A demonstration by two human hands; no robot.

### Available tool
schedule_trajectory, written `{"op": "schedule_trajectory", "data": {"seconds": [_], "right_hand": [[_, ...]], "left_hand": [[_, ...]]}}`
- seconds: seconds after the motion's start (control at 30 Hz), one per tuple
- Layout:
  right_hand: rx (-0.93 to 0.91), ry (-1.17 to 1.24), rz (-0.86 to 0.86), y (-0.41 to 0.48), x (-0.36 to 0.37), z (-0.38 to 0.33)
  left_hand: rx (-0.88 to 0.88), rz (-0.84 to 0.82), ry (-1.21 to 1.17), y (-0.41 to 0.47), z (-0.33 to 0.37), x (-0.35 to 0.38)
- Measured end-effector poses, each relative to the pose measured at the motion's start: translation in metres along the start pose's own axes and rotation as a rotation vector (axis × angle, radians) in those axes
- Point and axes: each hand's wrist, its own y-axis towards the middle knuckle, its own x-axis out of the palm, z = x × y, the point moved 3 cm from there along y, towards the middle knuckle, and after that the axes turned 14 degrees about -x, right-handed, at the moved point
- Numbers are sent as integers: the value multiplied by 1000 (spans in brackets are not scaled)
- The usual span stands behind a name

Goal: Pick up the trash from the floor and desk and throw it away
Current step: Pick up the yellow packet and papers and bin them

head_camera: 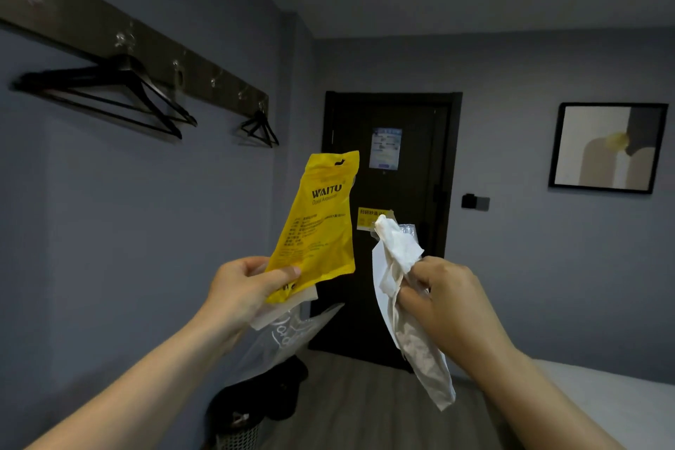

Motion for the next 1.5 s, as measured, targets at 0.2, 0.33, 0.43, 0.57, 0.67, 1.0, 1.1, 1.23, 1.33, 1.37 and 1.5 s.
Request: {"op": "schedule_trajectory", "data": {"seconds": [0.2,0.33,0.43,0.57,0.67,1.0,1.1,1.23,1.33,1.37,1.5], "right_hand": [[-2,5,-14,42,75,59],[-53,41,-9,76,124,104],[-86,64,-7,105,156,142],[-139,102,-1,150,193,190],[-194,96,-11,176,226,221],[-248,159,-85,244,364,275],[-257,160,-84,270,411,277],[-274,209,-68,313,470,269],[-290,195,-83,345,512,263],[-293,197,-85,355,526,260],[-304,225,-89,380,580,255]], "left_hand": [[-11,-15,-3,92,-13,17],[-4,27,-22,151,-23,33],[-6,74,-42,196,-27,46],[-20,141,-35,258,-26,63],[-26,174,-36,301,-33,70],[-70,252,-23,433,-67,50],[-66,274,-20,478,-75,30],[-61,313,-17,538,-78,-7],[-54,323,-6,579,-80,-36],[-57,321,-8,593,-82,-45],[-70,339,-3,642,-96,-76]]}}
